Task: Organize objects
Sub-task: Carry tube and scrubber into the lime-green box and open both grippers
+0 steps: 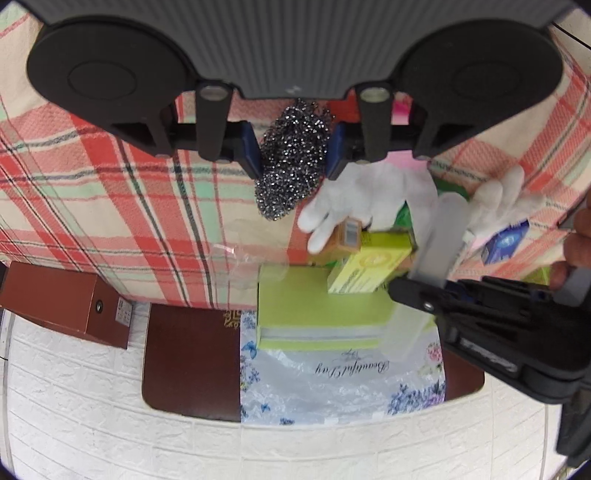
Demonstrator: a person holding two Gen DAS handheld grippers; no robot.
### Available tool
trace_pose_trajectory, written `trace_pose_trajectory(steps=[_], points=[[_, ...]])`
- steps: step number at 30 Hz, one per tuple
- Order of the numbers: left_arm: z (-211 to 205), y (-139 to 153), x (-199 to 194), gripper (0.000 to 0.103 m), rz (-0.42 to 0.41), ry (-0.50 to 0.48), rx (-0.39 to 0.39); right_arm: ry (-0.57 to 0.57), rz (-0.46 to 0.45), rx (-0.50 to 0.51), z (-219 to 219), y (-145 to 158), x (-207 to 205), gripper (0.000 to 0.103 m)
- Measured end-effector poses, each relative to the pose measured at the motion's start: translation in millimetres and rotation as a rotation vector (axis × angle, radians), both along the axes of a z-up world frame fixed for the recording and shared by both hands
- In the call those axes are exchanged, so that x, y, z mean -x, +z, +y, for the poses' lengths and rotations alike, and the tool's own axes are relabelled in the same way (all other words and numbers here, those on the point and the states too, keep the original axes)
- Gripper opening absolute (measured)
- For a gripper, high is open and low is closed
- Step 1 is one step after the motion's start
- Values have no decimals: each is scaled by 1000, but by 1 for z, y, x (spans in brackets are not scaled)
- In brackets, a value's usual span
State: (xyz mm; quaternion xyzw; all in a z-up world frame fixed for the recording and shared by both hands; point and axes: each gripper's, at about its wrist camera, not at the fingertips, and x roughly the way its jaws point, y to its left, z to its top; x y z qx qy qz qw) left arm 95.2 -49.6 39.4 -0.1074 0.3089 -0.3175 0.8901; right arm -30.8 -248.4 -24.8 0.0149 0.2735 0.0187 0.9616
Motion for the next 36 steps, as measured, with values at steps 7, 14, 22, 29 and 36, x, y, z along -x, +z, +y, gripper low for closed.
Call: trace_pose_trajectory(steps=[7, 14, 22, 29, 36], points=[[26, 37, 0, 10, -79, 21, 3, 51, -80, -98, -7, 35, -9, 37], [43, 55, -38, 10, -112, 115, -41, 95, -129, -142, -7, 66, -47, 37], [39, 64, -111, 10, -113, 177, -83, 88, -155, -109, -2, 86, -124, 37], [8, 46, -181, 10, -91, 158, -214, 46, -131, -63, -2, 77, -196, 37], [-13, 11, -233, 10, -26, 124, -306, 29, -63, -30, 1, 54, -257, 37]])
